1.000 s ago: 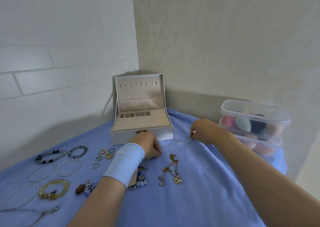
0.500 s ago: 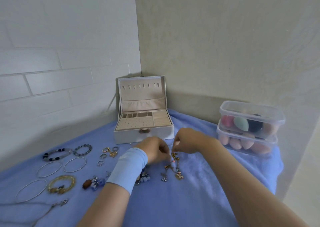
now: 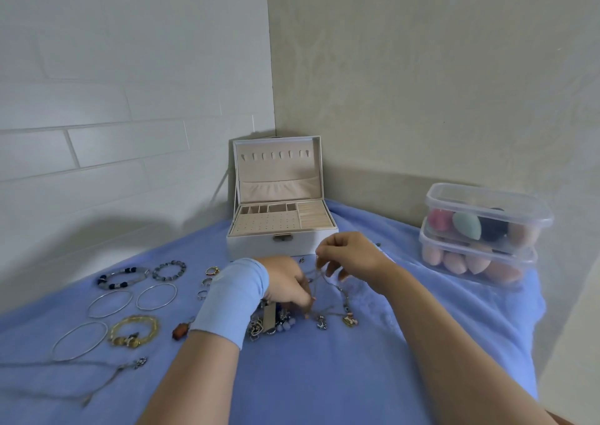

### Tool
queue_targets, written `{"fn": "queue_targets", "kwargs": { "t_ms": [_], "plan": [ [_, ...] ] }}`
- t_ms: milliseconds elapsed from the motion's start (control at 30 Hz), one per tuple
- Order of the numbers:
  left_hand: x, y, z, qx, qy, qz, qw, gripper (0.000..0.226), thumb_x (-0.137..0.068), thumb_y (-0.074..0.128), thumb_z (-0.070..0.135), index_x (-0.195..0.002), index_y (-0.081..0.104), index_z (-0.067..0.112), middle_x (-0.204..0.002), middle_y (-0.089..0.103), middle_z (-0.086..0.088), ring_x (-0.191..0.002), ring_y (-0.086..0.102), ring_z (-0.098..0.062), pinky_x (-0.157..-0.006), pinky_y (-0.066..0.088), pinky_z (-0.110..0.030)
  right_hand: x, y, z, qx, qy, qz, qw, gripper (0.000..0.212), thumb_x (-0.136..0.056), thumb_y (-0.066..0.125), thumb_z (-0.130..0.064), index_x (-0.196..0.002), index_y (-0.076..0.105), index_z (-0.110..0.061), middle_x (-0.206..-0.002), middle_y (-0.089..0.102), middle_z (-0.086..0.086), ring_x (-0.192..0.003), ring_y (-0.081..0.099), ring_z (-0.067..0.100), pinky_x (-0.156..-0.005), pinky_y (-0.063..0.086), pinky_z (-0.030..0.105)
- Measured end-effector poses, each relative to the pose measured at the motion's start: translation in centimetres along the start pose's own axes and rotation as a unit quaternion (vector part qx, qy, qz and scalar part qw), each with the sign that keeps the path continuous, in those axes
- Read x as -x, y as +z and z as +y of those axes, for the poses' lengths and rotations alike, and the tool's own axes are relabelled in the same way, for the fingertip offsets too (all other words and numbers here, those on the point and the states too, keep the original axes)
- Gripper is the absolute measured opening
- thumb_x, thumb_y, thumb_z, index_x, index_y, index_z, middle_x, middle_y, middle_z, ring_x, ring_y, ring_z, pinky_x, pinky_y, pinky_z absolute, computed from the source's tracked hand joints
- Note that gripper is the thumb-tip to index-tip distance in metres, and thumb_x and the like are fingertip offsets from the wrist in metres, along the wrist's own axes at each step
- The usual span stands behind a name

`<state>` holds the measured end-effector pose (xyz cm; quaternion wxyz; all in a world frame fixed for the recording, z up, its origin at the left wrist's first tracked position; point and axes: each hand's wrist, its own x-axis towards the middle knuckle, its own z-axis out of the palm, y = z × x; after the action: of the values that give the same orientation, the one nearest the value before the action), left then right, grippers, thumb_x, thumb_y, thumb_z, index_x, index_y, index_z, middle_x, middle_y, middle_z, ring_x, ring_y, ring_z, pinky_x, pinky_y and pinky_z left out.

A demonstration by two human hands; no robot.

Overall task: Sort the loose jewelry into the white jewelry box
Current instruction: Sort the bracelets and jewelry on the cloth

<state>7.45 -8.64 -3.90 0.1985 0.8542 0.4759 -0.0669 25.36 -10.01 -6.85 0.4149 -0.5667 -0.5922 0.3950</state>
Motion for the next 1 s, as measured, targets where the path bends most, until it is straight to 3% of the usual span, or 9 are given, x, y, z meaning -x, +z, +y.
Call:
{"fn": "queue_targets", "kwargs": {
  "t_ms": [67,133,267,333,467,600,767,867,1000],
  "plan": [
    [0.2,-0.3,-0.6,0.084,0.014,0.030,0.996,0.007,-0.085,0.065,0.027,-0.086,0.071,0.022,-0.094,0.071,0.000,-0.088,0.063,-0.017,-0.083,0.051,-0.030,-0.1,0.3,-0.1,-0.058,-0.019,-0.001,0.998,0.013,-0.097,0.061,-0.013,-0.087,0.066,-0.007,-0.078,0.072,0.008,-0.065,0.063,0.017,-0.062,0.050,0.028],
    [0.2,-0.5,-1.2,0.275,0.043,0.070,0.958,0.013,-0.090,0.056,0.010,-0.081,0.064,0.012,-0.094,0.071,-0.012,-0.087,0.063,-0.021,-0.084,0.053,-0.035,-0.1,0.5,-0.1,-0.119,-0.034,0.001,0.992,0.014,-0.099,0.059,-0.011,-0.087,0.064,-0.006,-0.073,0.067,0.007,-0.063,0.060,0.019,-0.066,0.052,0.030],
    [0.3,-0.5,-2.1,0.631,0.111,0.064,0.765,0.030,-0.092,0.029,-0.004,-0.070,0.045,0.009,-0.070,0.064,-0.016,-0.074,0.064,-0.031,-0.078,0.048,-0.038,-0.2,0.8,-0.3,-0.237,-0.031,-0.025,0.971,0.013,-0.102,0.055,-0.010,-0.091,0.060,-0.007,-0.067,0.052,0.003,-0.059,0.050,0.018,-0.066,0.054,0.031],
    [0.1,-0.5,-2.7,0.678,0.137,0.057,0.720,0.023,-0.089,0.032,0.002,-0.072,0.046,0.010,-0.063,0.056,-0.013,-0.068,0.063,-0.032,-0.075,0.047,-0.040,-0.1,0.7,-0.3,-0.258,-0.023,-0.036,0.965,0.013,-0.102,0.054,-0.012,-0.090,0.058,-0.011,-0.065,0.043,0.000,-0.053,0.041,0.017,-0.058,0.048,0.029],
    [0.5,-1.0,-3.6,0.658,0.138,0.057,0.738,0.007,-0.083,0.043,0.010,-0.077,0.047,0.013,-0.054,0.039,-0.003,-0.049,0.044,-0.022,-0.054,0.039,-0.029,0.0,0.3,0.0,-0.199,-0.026,-0.027,0.979,0.007,-0.100,0.058,-0.012,-0.093,0.059,-0.013,-0.059,0.033,-0.007,-0.051,0.023,0.012,-0.049,0.021,0.024],
    [1.1,-1.7,-3.7,0.565,0.120,0.135,0.805,0.022,-0.097,0.046,0.001,-0.079,0.048,0.014,-0.057,0.041,0.000,-0.043,0.035,-0.013,-0.045,0.030,-0.021,0.0,0.1,0.3,-0.164,-0.034,-0.021,0.986,0.014,-0.094,0.064,-0.002,-0.103,0.065,-0.012,-0.054,0.034,-0.008,-0.046,0.024,0.010,-0.045,0.020,0.022],
    [1.6,-2.3,-3.4,0.582,0.166,0.192,0.772,0.018,-0.099,0.044,0.000,-0.087,0.047,0.013,-0.087,0.069,-0.010,-0.035,0.026,-0.009,-0.047,0.017,-0.026,0.1,0.6,0.3,-0.095,-0.042,-0.032,0.994,0.017,-0.091,0.069,-0.003,-0.105,0.070,-0.013,-0.067,0.046,0.006,-0.048,0.028,0.011,-0.045,0.024,0.022],
    [2.0,-2.5,-3.0,0.550,0.182,0.234,0.781,0.024,-0.095,0.038,-0.010,-0.100,0.051,0.010,-0.111,0.073,-0.006,-0.036,0.022,-0.010,-0.044,0.017,-0.022,0.1,1.1,0.2,-0.089,-0.031,-0.059,0.994,0.019,-0.094,0.063,-0.001,-0.109,0.070,-0.010,-0.080,0.066,0.008,-0.047,0.031,0.011,-0.045,0.026,0.020],
    [2.5,-3.2,-2.5,0.509,0.186,0.291,0.789,0.043,-0.085,0.036,-0.018,-0.107,0.059,0.011,-0.104,0.075,-0.004,-0.045,0.041,-0.013,-0.051,0.032,-0.024,0.0,1.5,0.0,-0.080,-0.021,-0.091,0.992,0.021,-0.097,0.062,-0.007,-0.115,0.071,-0.008,-0.086,0.071,0.005,-0.049,0.033,0.012,-0.046,0.028,0.020]
  ]
}}
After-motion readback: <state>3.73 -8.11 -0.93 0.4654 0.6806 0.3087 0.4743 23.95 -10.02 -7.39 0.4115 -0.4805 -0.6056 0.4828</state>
